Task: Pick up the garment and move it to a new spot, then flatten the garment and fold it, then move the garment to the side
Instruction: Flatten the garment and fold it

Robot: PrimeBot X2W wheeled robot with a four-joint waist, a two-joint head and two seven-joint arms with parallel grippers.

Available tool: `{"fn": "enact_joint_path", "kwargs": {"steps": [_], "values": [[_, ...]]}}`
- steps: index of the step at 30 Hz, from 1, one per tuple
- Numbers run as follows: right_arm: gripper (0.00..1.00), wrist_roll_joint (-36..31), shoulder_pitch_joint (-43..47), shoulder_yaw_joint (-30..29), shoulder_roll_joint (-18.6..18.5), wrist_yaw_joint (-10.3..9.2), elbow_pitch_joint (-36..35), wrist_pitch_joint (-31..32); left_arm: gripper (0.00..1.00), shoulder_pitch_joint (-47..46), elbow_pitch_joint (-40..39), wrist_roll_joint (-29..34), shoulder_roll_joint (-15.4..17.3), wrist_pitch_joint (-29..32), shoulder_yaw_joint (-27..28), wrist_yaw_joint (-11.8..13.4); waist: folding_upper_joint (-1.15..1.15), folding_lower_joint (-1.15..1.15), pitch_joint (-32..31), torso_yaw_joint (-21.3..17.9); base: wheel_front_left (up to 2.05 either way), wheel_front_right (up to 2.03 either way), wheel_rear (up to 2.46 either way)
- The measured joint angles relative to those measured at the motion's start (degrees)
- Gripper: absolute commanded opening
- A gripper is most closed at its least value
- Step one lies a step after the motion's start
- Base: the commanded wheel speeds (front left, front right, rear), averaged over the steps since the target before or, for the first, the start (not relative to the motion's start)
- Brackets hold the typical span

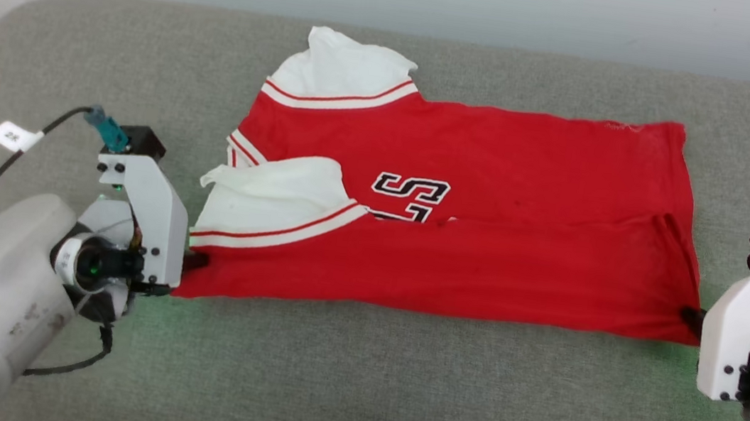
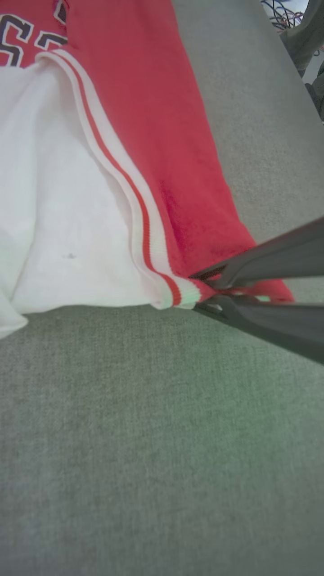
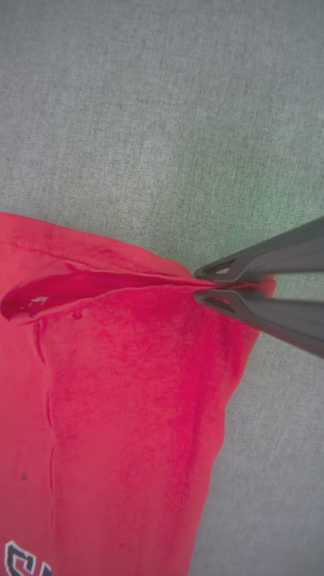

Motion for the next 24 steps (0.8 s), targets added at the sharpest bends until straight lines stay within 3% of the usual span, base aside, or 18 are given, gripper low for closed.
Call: {"fn": "enact_joint_path", "kwargs": {"steps": [10,17,20,21,23,24], "values": [[0.00,2.0,8.2,-2.3,-2.2,0.00,-10.8,7.8,0.00,3.9,-14.9,0.8,6.1,2.3,-1.7,7.0,0.00,0.00,-1.2,0.1,0.00,0.00,0.00],[0.00,1.4,11.7,-3.5,-0.7,-0.01,-12.2,8.4,0.00,8.2,-21.2,-0.1,8.5,2.1,-2.2,10.9,0.00,0.00,-0.7,-0.3,0.00,0.00,0.00],[0.00,0.4,11.7,-3.0,-0.5,-0.01,-11.4,7.9,0.41,9.0,-21.4,-0.2,8.6,1.3,-2.1,11.1,0.00,0.00,-0.5,-0.5,0.00,0.00,0.00],[0.00,0.3,11.7,-2.8,-0.4,-0.01,-11.0,7.7,0.82,9.1,-21.3,-0.3,8.6,1.0,-2.0,11.1,0.00,0.00,-0.4,-0.6,0.00,0.00,0.00],[0.17,0.0,11.6,-2.4,-0.2,-0.01,-10.5,7.0,1.00,9.2,-21.2,-0.3,8.7,0.9,-1.9,11.1,0.00,0.00,-0.4,-0.9,0.00,0.00,0.00],[0.27,-0.1,11.5,-2.3,0.0,-0.01,-10.4,6.9,1.00,9.1,-21.2,-0.2,8.9,1.2,-1.9,11.1,0.00,0.00,-0.3,-1.0,0.00,0.00,0.00]]}}
